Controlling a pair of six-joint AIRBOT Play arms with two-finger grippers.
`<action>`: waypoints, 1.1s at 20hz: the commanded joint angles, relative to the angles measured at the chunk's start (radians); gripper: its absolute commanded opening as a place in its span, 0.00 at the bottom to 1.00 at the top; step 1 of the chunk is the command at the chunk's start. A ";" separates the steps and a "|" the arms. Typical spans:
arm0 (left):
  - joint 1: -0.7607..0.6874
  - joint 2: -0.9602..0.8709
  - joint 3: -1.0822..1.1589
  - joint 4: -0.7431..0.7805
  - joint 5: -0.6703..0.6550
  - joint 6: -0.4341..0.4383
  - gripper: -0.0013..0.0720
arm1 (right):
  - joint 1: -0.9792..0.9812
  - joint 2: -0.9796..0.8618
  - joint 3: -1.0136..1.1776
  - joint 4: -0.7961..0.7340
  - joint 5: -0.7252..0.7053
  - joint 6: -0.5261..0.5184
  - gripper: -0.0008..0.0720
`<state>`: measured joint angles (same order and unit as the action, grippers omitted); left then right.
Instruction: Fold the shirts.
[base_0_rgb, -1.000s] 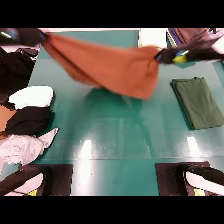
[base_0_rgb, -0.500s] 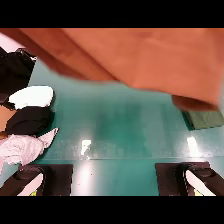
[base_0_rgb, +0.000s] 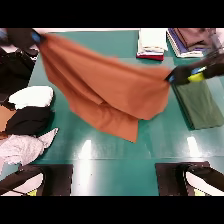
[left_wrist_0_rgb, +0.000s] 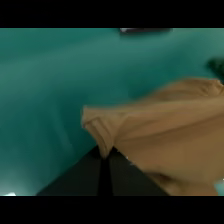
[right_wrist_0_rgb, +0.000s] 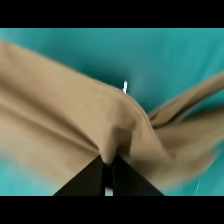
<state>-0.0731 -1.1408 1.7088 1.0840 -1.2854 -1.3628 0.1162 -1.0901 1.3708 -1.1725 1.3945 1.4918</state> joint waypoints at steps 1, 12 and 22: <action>0.000 -0.113 -0.175 0.014 -0.043 0.003 0.05 | 0.082 -0.114 -0.152 0.021 -0.106 0.003 0.39; 0.000 -0.165 -0.217 0.162 -0.002 0.001 0.05 | -0.265 -0.201 -0.210 0.023 -0.233 -0.036 0.72; 0.000 -0.165 -0.217 0.157 0.026 -0.045 0.05 | -0.275 -0.421 -0.246 0.148 -0.402 -0.064 0.70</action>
<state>-0.0731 -1.3056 1.4918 1.2411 -1.2644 -1.4010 -0.1856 -1.4548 1.1282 -1.0557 1.0519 1.4357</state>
